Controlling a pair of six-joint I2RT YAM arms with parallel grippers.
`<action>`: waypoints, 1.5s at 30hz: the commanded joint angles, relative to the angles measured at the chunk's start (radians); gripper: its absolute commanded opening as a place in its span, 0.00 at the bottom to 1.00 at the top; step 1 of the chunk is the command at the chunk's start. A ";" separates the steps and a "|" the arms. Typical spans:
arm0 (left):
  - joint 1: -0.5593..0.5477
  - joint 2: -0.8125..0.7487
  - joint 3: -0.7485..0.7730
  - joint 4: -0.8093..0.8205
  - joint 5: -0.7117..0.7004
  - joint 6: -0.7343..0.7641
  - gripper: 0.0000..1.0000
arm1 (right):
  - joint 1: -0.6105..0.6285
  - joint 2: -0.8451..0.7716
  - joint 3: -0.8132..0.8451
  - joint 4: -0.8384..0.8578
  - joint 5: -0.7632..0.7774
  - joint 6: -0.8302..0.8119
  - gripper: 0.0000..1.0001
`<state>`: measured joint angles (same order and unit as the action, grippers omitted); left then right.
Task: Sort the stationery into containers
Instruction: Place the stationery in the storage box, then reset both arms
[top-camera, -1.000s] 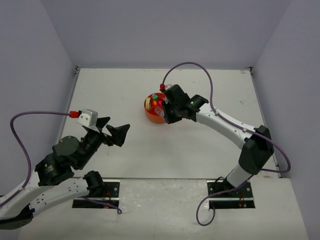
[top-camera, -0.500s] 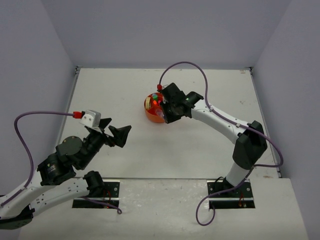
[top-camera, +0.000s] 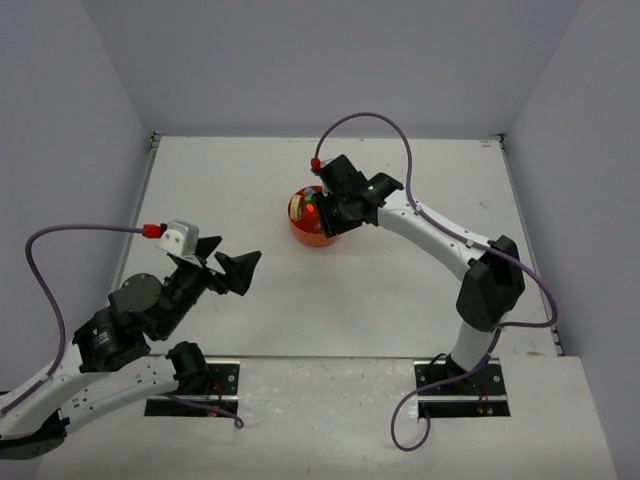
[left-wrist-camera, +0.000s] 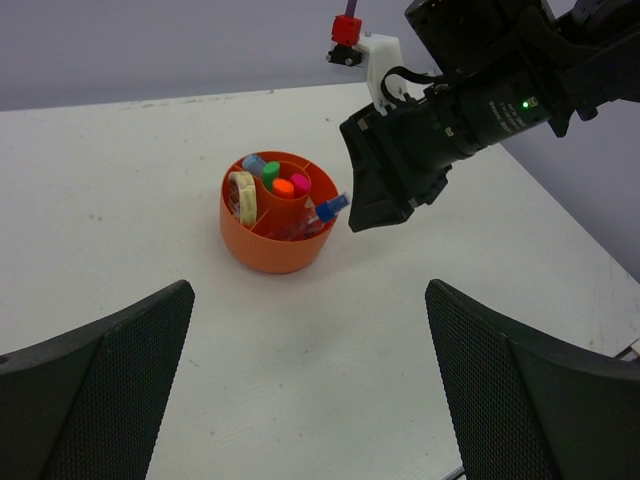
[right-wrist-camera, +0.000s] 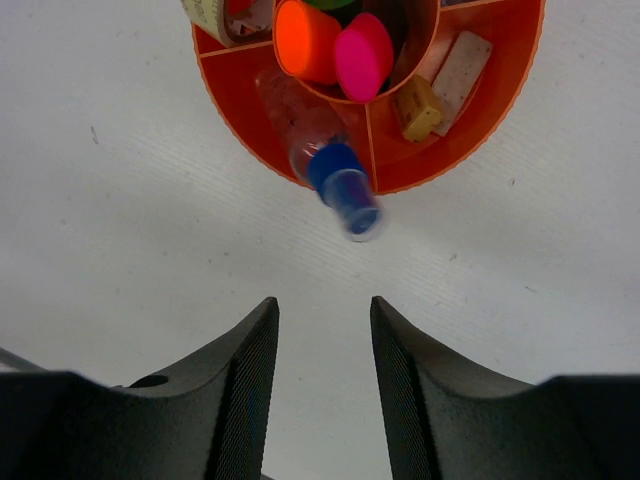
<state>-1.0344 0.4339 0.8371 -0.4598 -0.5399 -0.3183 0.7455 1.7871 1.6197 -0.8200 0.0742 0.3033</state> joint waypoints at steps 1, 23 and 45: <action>0.002 -0.002 -0.007 0.032 -0.008 0.024 1.00 | -0.008 0.012 0.068 -0.019 0.028 -0.020 0.45; 0.015 0.383 0.106 -0.104 -0.294 -0.211 1.00 | -0.015 -0.571 -0.167 0.050 0.209 0.083 0.77; 0.672 0.256 -0.032 0.043 0.088 -0.160 1.00 | -0.015 -1.257 -0.600 0.103 0.665 0.171 0.99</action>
<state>-0.3687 0.7710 0.7947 -0.3961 -0.4547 -0.4809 0.7319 0.5555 1.0150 -0.6922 0.6879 0.4128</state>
